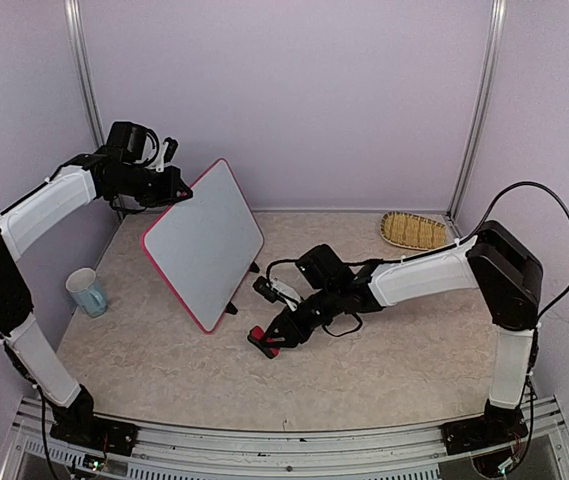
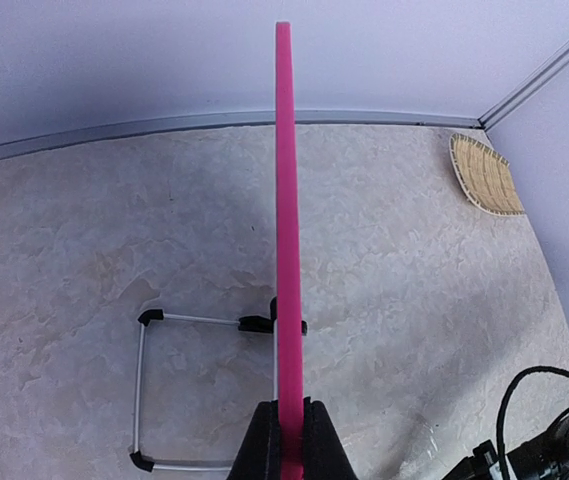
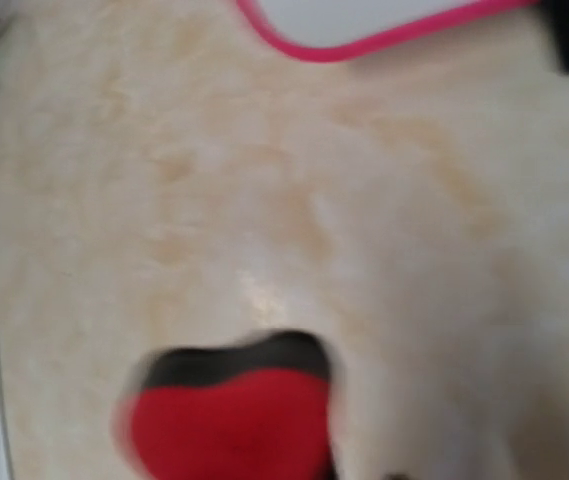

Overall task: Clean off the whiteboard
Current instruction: Place the whiteboard eraser at the center of the board, then place the whiteboard on the whiteboard stand, then move the whiteboard to the center of the board.

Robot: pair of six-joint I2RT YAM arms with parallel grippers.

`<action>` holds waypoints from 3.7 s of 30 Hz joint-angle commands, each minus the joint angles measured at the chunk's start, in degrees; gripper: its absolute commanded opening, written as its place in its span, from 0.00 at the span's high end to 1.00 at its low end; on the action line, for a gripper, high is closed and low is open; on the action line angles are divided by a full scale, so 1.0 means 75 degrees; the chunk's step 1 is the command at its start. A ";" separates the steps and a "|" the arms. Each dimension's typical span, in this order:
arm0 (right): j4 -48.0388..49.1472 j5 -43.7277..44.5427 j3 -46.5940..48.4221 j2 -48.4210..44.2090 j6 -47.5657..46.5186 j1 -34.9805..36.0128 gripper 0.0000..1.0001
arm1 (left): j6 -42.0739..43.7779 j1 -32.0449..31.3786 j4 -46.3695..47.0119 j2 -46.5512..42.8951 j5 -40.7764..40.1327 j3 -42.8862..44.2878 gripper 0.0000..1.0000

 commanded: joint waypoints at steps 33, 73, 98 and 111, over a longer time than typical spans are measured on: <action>-0.0688 0.3793 0.4079 0.2044 -0.2865 -0.0516 0.40 | 0.0088 0.0021 0.0492 -0.0114 0.0102 -0.0130 0.60; -0.1958 0.1907 0.8106 0.5523 -0.4091 -0.1220 0.57 | -0.0307 0.0174 0.0411 -0.1628 -0.0760 -0.0866 0.12; -0.0807 0.3971 0.5485 0.3765 -0.2719 -0.1320 1.00 | -0.0282 0.0180 0.0430 -0.1819 -0.1009 -0.0909 0.11; -0.0019 0.6184 0.2708 0.2305 -0.1242 -0.1953 1.00 | -0.0522 0.0237 0.0771 -0.2157 -0.1679 -0.1110 0.08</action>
